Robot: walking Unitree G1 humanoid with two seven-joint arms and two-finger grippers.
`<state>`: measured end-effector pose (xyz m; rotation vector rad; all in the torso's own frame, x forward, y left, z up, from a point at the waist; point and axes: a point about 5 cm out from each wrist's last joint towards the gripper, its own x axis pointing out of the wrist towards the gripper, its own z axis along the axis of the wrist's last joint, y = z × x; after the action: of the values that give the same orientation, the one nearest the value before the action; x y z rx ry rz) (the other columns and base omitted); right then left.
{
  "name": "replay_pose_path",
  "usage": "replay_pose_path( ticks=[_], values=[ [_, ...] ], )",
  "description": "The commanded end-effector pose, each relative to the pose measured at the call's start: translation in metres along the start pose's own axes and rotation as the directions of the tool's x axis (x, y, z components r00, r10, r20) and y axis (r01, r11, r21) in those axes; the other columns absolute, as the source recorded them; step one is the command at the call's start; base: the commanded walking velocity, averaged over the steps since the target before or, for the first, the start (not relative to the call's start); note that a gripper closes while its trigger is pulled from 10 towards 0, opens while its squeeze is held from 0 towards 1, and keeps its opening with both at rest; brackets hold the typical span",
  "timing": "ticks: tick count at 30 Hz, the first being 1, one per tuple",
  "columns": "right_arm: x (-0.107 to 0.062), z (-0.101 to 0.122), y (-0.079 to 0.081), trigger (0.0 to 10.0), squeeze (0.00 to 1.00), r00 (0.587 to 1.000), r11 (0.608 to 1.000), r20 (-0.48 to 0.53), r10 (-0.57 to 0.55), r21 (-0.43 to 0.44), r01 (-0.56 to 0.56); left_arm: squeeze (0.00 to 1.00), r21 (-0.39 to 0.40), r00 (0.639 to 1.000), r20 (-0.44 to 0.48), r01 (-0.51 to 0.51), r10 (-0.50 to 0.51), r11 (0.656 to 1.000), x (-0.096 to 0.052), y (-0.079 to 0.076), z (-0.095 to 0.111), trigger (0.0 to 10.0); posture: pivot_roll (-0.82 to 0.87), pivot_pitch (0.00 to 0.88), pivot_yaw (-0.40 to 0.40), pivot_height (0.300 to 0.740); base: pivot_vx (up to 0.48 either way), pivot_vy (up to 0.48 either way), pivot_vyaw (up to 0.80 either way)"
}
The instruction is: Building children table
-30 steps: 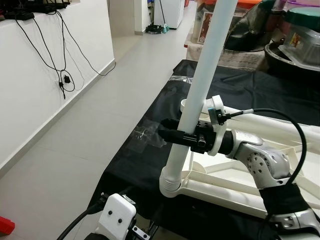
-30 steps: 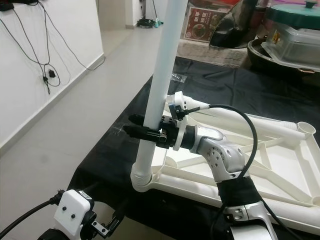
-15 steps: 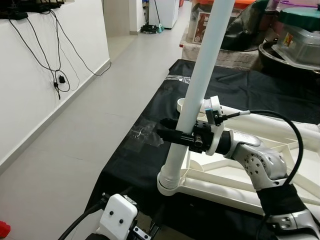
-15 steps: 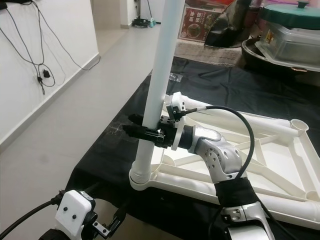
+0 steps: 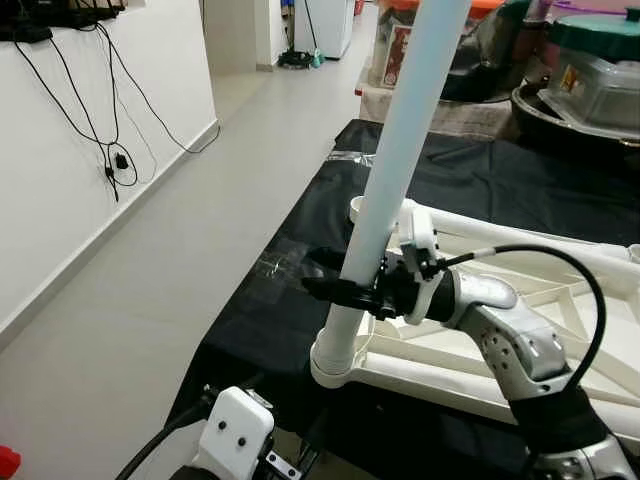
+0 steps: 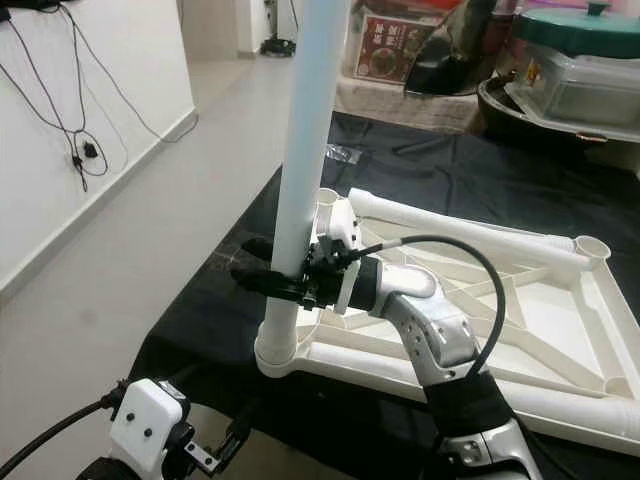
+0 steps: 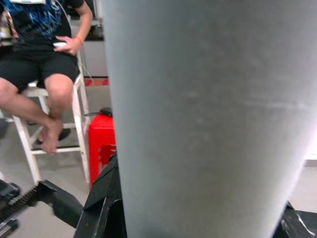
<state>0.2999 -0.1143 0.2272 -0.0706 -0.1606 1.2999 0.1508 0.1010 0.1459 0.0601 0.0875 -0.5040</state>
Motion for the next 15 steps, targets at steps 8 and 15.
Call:
replay_pose_path(
  ticks=[8, 15],
  values=[
    [-0.001, -0.025, -0.023, 10.0, 0.00, 0.961, 0.975, -0.163, -0.222, -0.015, 0.222, 0.00, 0.003, 1.000, -0.016, -0.011, 0.011, 1.000, -0.001, 0.001, -0.002, 10.0, 0.14, 0.157, -0.081, 0.740, 0.000, 0.000, 0.00],
    [0.001, -0.028, -0.034, 10.0, 0.00, 0.932, 0.943, -0.168, -0.321, 0.030, 0.331, 0.00, 0.003, 1.000, -0.014, -0.015, 0.015, 1.000, 0.000, 0.001, -0.002, 10.0, 0.14, 0.159, -0.086, 0.740, 0.000, 0.000, 0.00]
  ],
)
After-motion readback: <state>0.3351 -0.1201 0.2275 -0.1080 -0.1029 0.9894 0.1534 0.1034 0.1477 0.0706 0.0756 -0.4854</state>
